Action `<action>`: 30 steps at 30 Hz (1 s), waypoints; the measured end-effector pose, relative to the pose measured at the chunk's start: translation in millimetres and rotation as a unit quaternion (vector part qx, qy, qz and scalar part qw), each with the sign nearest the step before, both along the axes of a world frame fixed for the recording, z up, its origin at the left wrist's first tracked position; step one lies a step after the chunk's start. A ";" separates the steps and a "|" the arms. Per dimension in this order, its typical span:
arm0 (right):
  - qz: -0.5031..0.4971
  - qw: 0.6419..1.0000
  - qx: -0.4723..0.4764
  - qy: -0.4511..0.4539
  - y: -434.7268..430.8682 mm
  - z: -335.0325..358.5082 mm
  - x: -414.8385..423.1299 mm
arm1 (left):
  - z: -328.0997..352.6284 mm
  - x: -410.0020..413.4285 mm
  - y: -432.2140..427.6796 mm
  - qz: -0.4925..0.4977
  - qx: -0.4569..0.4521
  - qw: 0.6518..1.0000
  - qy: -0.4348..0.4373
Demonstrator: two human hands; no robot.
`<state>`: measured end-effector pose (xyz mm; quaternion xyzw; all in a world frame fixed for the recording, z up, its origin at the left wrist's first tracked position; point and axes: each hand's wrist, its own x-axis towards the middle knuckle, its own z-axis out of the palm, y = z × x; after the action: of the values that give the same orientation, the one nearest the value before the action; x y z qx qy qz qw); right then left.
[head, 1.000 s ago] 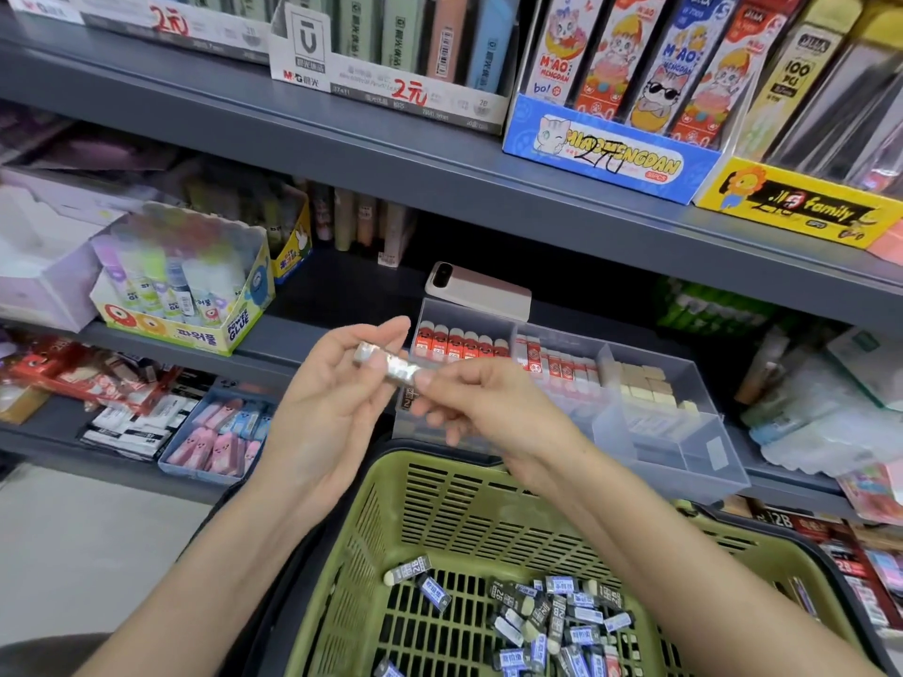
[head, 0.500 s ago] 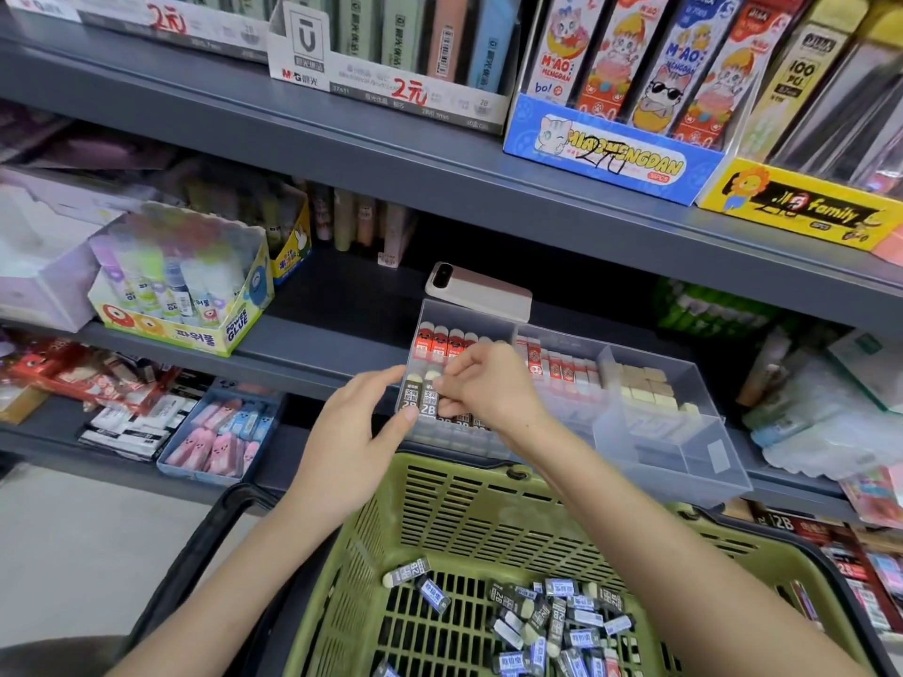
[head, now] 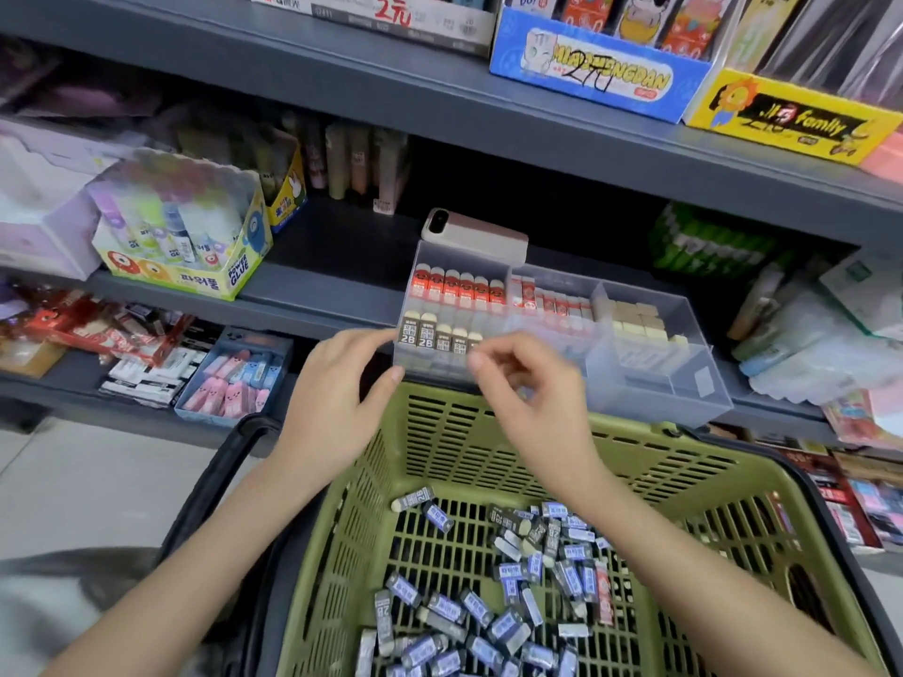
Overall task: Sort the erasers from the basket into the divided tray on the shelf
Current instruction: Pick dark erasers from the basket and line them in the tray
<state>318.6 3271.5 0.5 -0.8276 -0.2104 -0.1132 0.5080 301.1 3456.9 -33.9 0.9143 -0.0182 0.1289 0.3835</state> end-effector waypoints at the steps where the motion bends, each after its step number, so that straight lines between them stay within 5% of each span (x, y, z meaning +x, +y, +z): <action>1: 0.012 1.000 -0.013 -0.008 -8.2 -14.4 -14.9 | -0.6 -7.8 0.6 -0.006 0.011 1.000 0.002; 4: 0.029 0.987 -0.150 0.046 -22.8 -78.2 -41.9 | -4.4 -30.6 0.4 -0.024 0.050 0.998 0.009; 8: 0.047 0.924 -0.347 0.154 -17.8 -163.4 -39.5 | -7.4 -53.9 0.8 -0.023 0.078 0.997 0.019; 17: 0.003 0.879 -0.467 0.099 4.7 -222.6 -38.2 | -6.9 -82.2 -6.8 -0.033 0.134 0.986 -0.094; 20: -0.060 0.922 -0.320 0.207 -2.5 -209.7 -54.6 | -4.9 -83.8 -30.9 -0.025 0.009 0.999 -0.034; 22: -0.075 0.942 -0.106 0.309 -7.7 -186.7 -66.4 | -10.6 -77.8 -50.6 -0.017 -0.052 0.992 0.112; 25: -0.041 0.936 0.107 0.332 -17.3 -147.3 -84.6 | -27.8 -63.0 -75.9 -0.046 -0.095 0.927 0.360; 27: -0.025 0.928 0.168 0.330 -23.5 -129.3 -92.8 | -39.7 -57.0 -94.3 -0.033 -0.178 0.904 0.388; 30: 0.012 0.915 0.208 0.345 -42.1 -122.6 -98.3 | -61.0 -53.3 -116.6 0.007 -0.227 0.914 0.335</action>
<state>220.3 3229.3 -122.1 -0.6883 -0.0040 0.1445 0.7109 247.8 3340.3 -94.9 0.7923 0.1477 -0.1813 0.5635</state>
